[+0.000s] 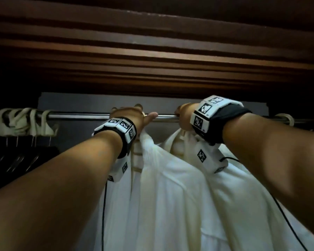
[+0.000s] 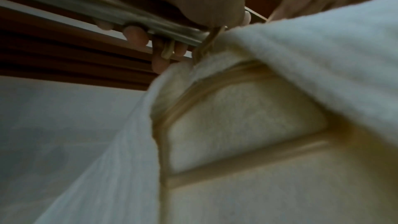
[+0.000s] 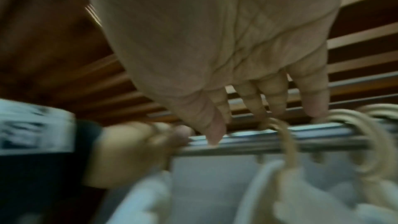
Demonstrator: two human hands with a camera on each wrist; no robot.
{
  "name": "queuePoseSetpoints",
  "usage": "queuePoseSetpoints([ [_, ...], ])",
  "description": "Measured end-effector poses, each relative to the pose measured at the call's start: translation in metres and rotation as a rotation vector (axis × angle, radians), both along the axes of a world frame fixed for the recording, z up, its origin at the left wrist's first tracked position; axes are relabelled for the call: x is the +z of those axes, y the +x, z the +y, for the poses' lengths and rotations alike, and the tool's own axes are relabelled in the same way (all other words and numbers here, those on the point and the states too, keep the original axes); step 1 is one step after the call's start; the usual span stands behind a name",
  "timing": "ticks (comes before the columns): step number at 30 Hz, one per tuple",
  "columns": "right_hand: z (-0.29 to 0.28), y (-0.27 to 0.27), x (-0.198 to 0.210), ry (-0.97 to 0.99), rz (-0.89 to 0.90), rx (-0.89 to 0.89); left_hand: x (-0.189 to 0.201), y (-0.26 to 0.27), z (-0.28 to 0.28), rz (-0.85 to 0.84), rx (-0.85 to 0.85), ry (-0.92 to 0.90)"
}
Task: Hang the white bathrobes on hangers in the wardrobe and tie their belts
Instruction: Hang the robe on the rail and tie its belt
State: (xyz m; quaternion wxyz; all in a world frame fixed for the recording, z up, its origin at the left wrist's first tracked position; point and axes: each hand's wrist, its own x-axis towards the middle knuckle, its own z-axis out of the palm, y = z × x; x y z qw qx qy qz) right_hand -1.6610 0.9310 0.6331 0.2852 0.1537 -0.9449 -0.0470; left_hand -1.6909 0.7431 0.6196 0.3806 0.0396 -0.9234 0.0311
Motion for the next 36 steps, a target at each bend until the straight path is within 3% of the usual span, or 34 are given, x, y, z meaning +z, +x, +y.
queuePoseSetpoints([
  [3,-0.020,0.054,-0.022,-0.082,0.076,0.097,-0.009,-0.001,-0.002,0.063,-0.038,-0.016],
  [6,-0.029,0.087,-0.075,-0.091,-0.072,0.173,-0.025,-0.001,-0.017,0.197,-0.129,-0.017],
  [9,-0.029,0.084,-0.135,-0.086,-0.076,0.093,-0.052,-0.003,-0.033,0.401,-0.298,0.056],
  [12,-0.029,0.066,-0.165,-0.017,0.042,-0.041,-0.099,-0.001,-0.038,0.497,-0.436,0.242],
  [14,-0.032,0.059,-0.170,-0.013,0.099,-0.102,-0.133,-0.010,-0.046,0.432,-0.395,0.371],
  [17,-0.054,0.054,-0.167,-0.056,0.130,-0.130,-0.164,-0.032,-0.060,0.195,-0.320,0.393],
  [21,-0.090,0.042,-0.153,-0.326,0.085,-0.159,-0.142,-0.032,-0.065,0.104,-0.357,0.472],
  [25,-0.099,0.025,-0.153,-0.299,0.131,-0.208,-0.104,-0.021,-0.078,0.072,-0.388,0.666],
  [28,-0.094,0.021,-0.152,-0.322,0.140,-0.216,-0.092,-0.014,-0.077,0.126,-0.417,0.595],
  [32,-0.089,0.022,-0.149,-0.328,0.159,-0.209,-0.083,-0.010,-0.072,-0.102,-0.292,0.406],
  [36,-0.087,0.024,-0.141,-0.291,0.128,-0.266,-0.071,-0.002,-0.072,-0.081,-0.330,0.304],
])
